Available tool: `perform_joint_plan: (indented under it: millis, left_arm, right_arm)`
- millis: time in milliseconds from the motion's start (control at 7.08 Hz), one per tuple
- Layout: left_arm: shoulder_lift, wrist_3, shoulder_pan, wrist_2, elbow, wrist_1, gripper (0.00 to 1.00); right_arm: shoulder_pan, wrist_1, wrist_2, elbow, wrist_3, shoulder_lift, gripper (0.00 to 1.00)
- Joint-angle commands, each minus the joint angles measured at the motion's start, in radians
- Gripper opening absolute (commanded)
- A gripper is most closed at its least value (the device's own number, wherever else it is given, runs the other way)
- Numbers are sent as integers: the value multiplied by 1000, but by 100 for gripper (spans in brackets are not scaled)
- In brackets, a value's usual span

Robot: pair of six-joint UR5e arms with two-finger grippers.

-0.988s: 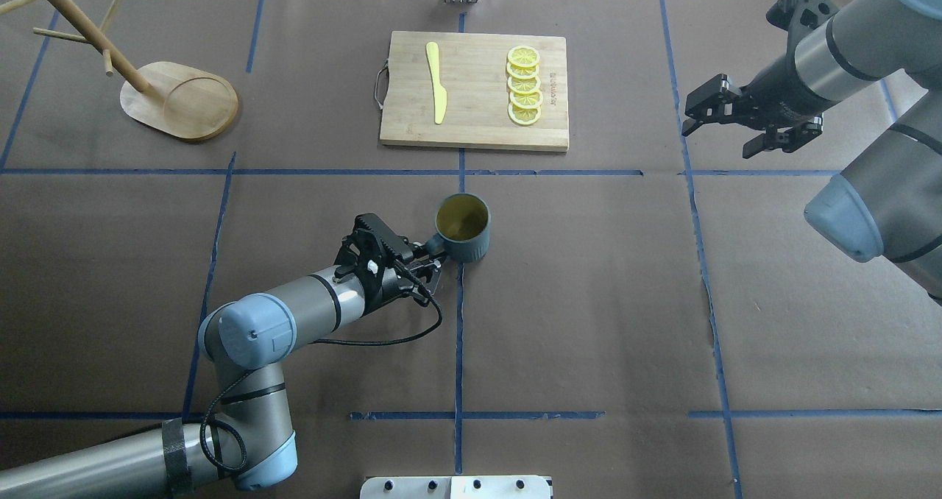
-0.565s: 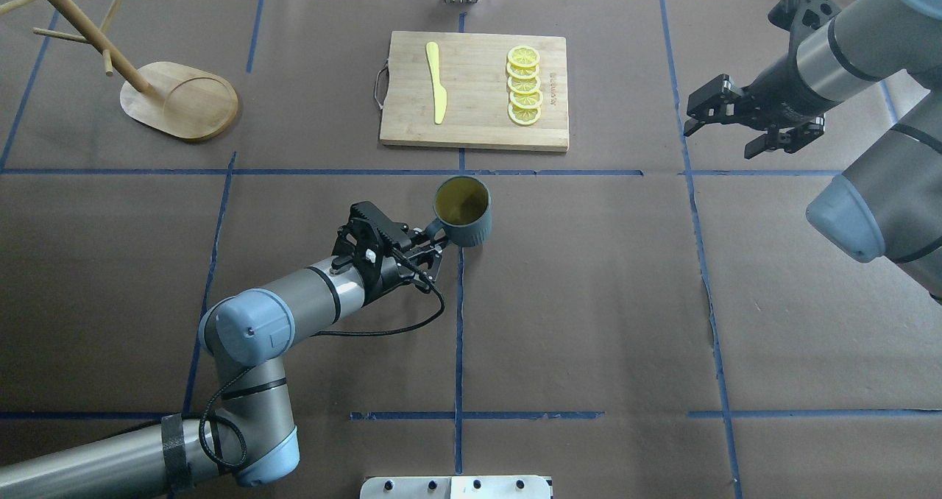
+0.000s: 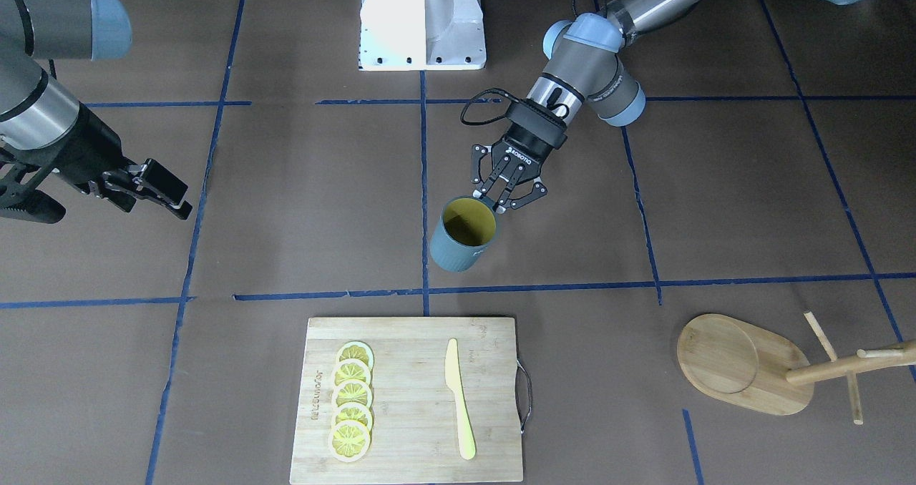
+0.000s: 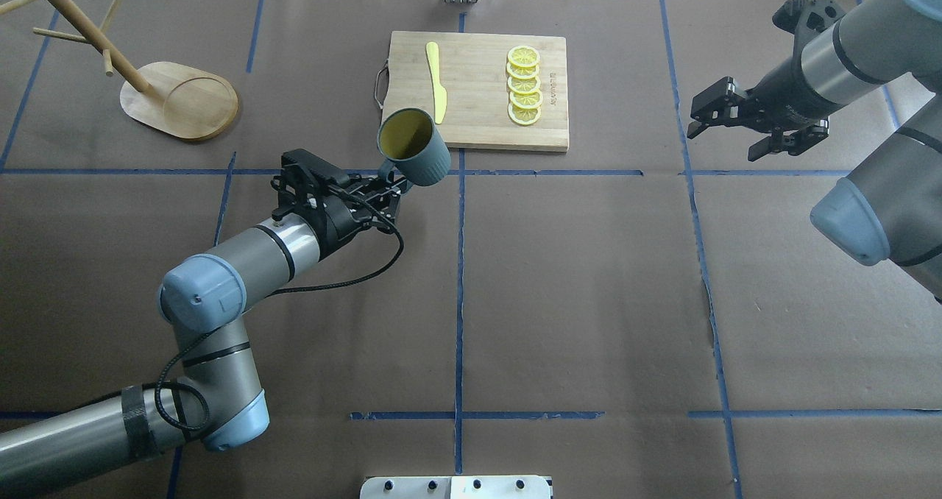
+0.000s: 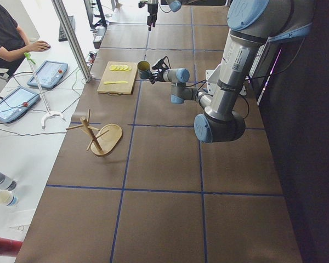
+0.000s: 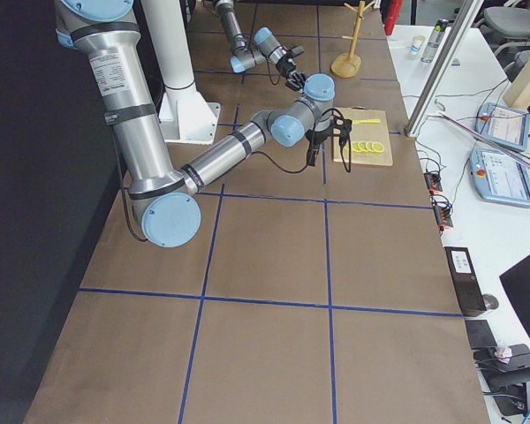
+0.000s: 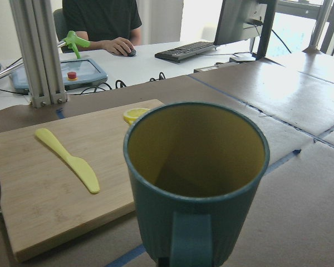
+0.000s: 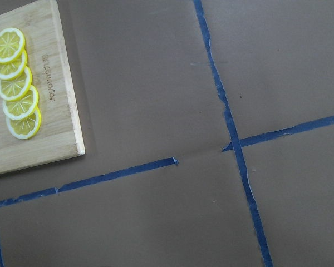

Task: Hang cup on storage rack
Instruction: 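Lift the teal mug with the left gripper toward the wooden rack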

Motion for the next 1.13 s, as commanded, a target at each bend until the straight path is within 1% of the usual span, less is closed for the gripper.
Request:
perform_joint_plan:
  millis: [0, 141, 282, 424, 565, 706, 847, 988]
  left_arm:
    - [35, -226, -58, -7, -7, -44, 0]
    - [84, -310, -87, -39, -9, -50, 2]
    - [135, -396, -147, -159, -9, -82, 4]
    - [178, -508, -237, -300, -9, -115, 5]
    - [184, -639, -314, -409, -4, -117, 5]
    - [189, -751, -392, -497, -4, -122, 4]
    - [190, -907, -443, -552, 11, -167, 3]
    - [189, -1084, -477, -554, 25, -219, 3]
  right_arm:
    - [0, 3, 0, 6, 9, 7, 100]
    - [0, 7, 0, 1, 3, 3, 100]
    - [6, 9, 2, 3, 2, 3, 100]
    - [14, 9, 6, 4, 0, -2, 100]
    - [26, 9, 11, 4, -2, -2, 100]
    - [26, 9, 9, 6, -2, -2, 100]
    - [28, 9, 8, 6, -2, 1, 100]
    - [34, 9, 6, 4, -2, -2, 100]
